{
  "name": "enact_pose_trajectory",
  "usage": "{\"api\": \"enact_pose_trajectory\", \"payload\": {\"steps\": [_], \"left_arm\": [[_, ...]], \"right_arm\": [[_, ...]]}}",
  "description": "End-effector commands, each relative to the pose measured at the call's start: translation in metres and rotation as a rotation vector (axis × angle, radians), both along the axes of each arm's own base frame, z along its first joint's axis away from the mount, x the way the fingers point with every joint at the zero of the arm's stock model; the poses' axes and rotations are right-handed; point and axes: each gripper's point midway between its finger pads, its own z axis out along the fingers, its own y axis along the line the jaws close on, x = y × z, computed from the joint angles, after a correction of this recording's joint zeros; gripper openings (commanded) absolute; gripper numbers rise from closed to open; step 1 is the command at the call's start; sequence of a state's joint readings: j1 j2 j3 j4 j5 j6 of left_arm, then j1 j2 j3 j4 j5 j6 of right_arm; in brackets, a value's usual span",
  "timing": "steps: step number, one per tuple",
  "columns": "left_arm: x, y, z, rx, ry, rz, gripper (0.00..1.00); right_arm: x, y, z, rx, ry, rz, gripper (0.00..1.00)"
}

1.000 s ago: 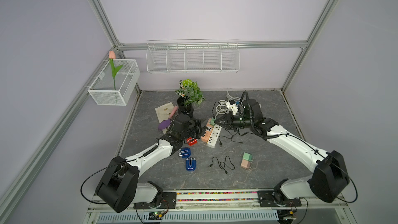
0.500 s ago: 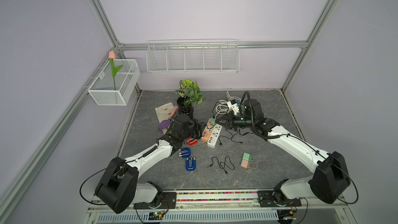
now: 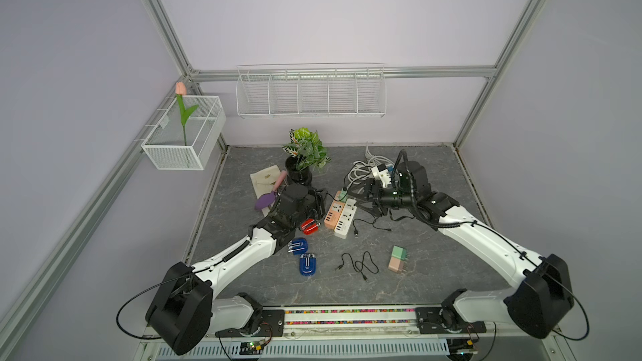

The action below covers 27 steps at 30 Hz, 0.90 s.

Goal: Charge the electric shaver
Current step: Pick up the charging cable from the center of the board.

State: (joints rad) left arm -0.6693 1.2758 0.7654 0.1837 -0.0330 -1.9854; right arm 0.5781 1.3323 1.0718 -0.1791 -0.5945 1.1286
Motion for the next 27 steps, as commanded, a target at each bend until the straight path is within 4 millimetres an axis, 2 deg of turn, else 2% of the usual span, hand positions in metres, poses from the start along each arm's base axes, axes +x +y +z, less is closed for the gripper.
{"api": "enact_pose_trajectory", "payload": {"steps": [1, 4, 8, 13, 17, 23, 27], "left_arm": [[0.018, -0.003, 0.031, -0.09, -0.062, 0.104, 0.0], [0.024, -0.019, 0.039, -0.137, -0.084, 0.091, 0.0], [0.023, -0.033, 0.041, -0.164, -0.086, 0.076, 0.0], [0.017, -0.04, 0.037, -0.168, -0.071, 0.06, 0.0], [0.016, -0.042, 0.038, -0.177, -0.075, 0.062, 0.0], [0.015, -0.041, 0.04, -0.175, -0.078, 0.057, 0.0], [0.013, -0.043, 0.039, -0.17, -0.071, 0.044, 0.0]], "right_arm": [[-0.009, -0.001, 0.016, 0.013, 0.046, -0.038, 0.78], [-0.006, 0.002, 0.016, 0.027, 0.043, -0.065, 0.77], [0.014, 0.008, 0.022, 0.098, 0.026, -0.135, 0.74], [0.036, 0.016, 0.035, 0.189, -0.006, -0.201, 0.63], [0.043, 0.024, 0.026, 0.206, 0.038, -0.199, 0.49], [0.047, 0.025, 0.011, 0.193, 0.07, -0.211, 0.47], [0.051, 0.027, 0.01, 0.194, 0.074, -0.207, 0.36]]}}
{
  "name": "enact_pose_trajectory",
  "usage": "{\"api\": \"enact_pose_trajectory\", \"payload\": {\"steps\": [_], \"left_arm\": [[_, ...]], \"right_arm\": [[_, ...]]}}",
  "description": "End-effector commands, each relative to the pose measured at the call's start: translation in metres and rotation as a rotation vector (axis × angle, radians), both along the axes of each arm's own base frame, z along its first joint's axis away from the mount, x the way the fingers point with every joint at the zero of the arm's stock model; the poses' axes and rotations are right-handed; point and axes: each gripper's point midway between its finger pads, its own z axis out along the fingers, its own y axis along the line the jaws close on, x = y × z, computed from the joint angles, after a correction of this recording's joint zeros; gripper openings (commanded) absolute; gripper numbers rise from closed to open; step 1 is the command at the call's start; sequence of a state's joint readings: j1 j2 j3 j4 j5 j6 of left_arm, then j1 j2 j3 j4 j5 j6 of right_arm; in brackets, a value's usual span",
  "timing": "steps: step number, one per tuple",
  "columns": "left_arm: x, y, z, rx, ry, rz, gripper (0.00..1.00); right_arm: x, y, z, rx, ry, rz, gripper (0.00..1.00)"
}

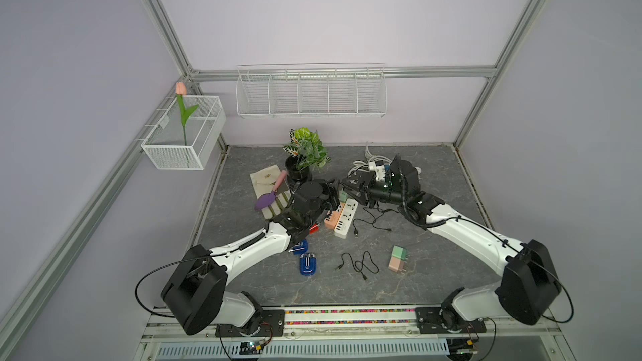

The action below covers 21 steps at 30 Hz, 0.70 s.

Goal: Charge the electric shaver
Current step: Pick up the charging cable from the center of the board.

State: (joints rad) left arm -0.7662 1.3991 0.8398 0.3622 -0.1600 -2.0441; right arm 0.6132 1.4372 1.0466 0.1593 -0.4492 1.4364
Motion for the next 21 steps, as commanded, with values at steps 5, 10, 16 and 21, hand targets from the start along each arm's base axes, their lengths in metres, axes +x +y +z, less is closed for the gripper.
{"api": "enact_pose_trajectory", "payload": {"steps": [5, 10, 16, 21], "left_arm": [[-0.001, -0.006, 0.011, -0.064, 0.017, -0.008, 0.0], [-0.001, -0.01, 0.011, -0.061, 0.02, -0.025, 0.0], [-0.012, -0.013, 0.0, -0.023, 0.052, -0.096, 0.1], [-0.016, 0.003, -0.015, 0.017, 0.077, -0.111, 0.35]], "right_arm": [[0.008, 0.007, -0.001, 0.032, 0.017, -0.003, 0.18], [0.01, 0.004, -0.009, 0.017, 0.042, -0.009, 0.07], [0.008, -0.01, -0.011, -0.023, 0.052, 0.025, 0.07], [-0.003, -0.015, -0.017, -0.032, 0.08, 0.102, 0.07]]}}
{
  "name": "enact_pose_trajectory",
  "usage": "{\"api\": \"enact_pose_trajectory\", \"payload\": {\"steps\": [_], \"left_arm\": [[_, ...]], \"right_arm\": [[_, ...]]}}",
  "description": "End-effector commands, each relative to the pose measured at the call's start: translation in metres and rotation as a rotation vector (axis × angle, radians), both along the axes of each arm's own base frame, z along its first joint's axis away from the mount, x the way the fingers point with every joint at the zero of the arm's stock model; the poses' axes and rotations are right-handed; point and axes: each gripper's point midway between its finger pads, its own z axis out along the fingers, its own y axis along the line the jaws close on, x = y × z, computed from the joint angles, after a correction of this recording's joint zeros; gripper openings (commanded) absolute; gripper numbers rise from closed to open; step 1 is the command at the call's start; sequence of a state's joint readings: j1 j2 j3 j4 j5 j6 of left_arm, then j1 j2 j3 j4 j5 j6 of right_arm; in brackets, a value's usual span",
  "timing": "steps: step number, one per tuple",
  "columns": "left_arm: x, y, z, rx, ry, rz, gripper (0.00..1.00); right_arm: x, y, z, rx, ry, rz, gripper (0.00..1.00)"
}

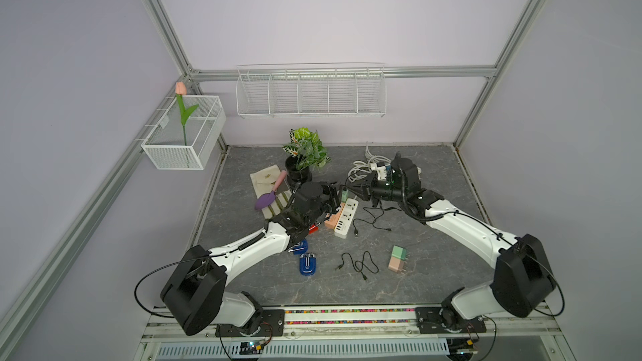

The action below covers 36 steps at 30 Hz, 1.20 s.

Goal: Charge the electric shaver
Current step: Pick up the charging cable from the center of the board.

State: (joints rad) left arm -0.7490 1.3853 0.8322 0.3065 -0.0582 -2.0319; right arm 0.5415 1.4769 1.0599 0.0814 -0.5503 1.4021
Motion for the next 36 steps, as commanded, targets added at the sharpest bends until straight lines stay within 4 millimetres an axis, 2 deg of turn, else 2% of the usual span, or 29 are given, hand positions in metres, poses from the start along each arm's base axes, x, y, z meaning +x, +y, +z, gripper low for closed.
{"api": "enact_pose_trajectory", "payload": {"steps": [1, 4, 12, 16, 21, 30, 36], "left_arm": [[-0.005, 0.012, -0.004, -0.001, 0.031, -0.02, 0.39], [0.0, 0.018, -0.004, 0.012, 0.029, -0.026, 0.45], [-0.002, -0.004, -0.01, -0.012, 0.051, -0.15, 0.42], [-0.005, -0.005, -0.012, -0.011, 0.066, -0.163, 0.41], [-0.001, -0.007, -0.008, -0.032, 0.06, -0.157, 0.35], [-0.001, -0.014, -0.003, -0.055, 0.054, -0.18, 0.16], [-0.003, -0.012, -0.003, -0.053, 0.058, -0.179, 0.09]], "right_arm": [[-0.014, -0.001, 0.007, 0.016, 0.006, 0.081, 0.07], [-0.018, -0.002, 0.006, 0.026, 0.012, 0.1, 0.06], [-0.013, -0.007, 0.007, 0.047, 0.008, 0.097, 0.07], [-0.011, -0.009, 0.008, 0.051, 0.005, 0.092, 0.07], [-0.011, -0.008, 0.008, 0.063, 0.007, 0.103, 0.07], [-0.012, -0.009, 0.003, 0.06, 0.01, 0.097, 0.07], [-0.011, -0.008, 0.001, 0.058, 0.011, 0.093, 0.07]]}}
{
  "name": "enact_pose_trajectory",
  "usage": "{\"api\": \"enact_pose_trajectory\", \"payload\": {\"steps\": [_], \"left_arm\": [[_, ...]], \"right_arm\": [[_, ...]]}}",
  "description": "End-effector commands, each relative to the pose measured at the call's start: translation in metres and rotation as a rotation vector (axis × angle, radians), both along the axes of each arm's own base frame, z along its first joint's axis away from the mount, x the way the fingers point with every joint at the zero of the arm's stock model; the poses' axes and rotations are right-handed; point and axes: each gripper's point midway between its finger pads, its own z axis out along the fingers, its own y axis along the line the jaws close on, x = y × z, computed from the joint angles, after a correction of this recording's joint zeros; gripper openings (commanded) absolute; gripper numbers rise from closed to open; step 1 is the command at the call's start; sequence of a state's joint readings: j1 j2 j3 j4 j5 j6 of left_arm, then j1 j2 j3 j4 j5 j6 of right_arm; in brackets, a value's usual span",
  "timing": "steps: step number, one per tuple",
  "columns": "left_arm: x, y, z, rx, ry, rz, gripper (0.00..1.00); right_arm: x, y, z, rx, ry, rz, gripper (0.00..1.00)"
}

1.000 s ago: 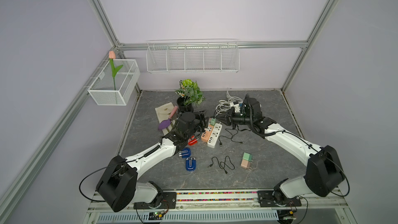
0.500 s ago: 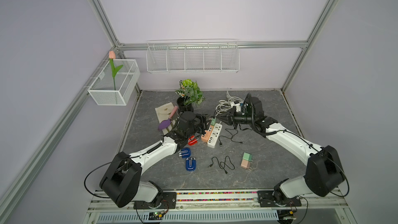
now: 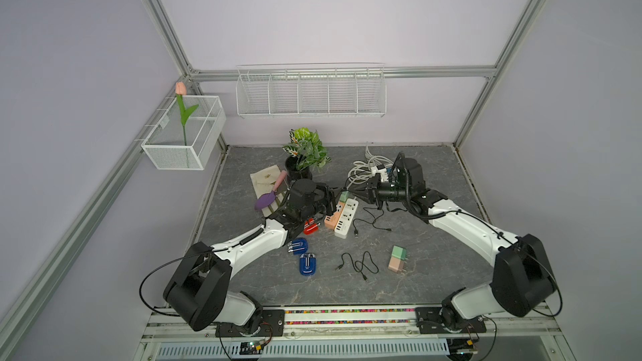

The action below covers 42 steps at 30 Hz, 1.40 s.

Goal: Charge the electric shaver
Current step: Pick up the charging cable from the center of the board.

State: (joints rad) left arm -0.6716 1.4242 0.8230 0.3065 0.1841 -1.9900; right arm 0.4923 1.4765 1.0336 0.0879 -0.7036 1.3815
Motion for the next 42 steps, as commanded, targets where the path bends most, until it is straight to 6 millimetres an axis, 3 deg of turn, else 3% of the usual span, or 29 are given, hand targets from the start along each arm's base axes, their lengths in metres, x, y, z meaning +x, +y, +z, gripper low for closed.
{"api": "enact_pose_trajectory", "payload": {"steps": [1, 8, 12, 15, 25, 32, 42], "left_arm": [[0.001, -0.006, 0.017, -0.063, 0.013, -0.01, 0.08], [0.001, -0.006, 0.019, -0.067, 0.011, -0.005, 0.0], [0.003, -0.001, 0.021, -0.057, 0.002, 0.026, 0.0], [0.007, 0.001, 0.024, -0.053, -0.013, 0.045, 0.0], [0.006, 0.0, 0.022, -0.04, -0.025, 0.049, 0.0], [0.005, -0.003, 0.022, -0.037, -0.027, 0.04, 0.0], [0.003, -0.006, 0.02, -0.032, -0.023, 0.036, 0.0]], "right_arm": [[0.0, -0.002, 0.004, 0.02, -0.018, -0.005, 0.07], [0.0, -0.002, 0.001, 0.016, -0.011, -0.012, 0.07], [-0.001, -0.003, 0.0, 0.018, 0.009, -0.026, 0.4], [-0.002, 0.0, -0.001, 0.023, 0.026, -0.038, 0.54], [0.004, 0.008, -0.006, 0.051, 0.079, -0.106, 0.44], [0.011, 0.015, -0.008, 0.061, 0.1, -0.107, 0.31], [0.016, 0.023, -0.011, 0.067, 0.115, -0.103, 0.24]]}}
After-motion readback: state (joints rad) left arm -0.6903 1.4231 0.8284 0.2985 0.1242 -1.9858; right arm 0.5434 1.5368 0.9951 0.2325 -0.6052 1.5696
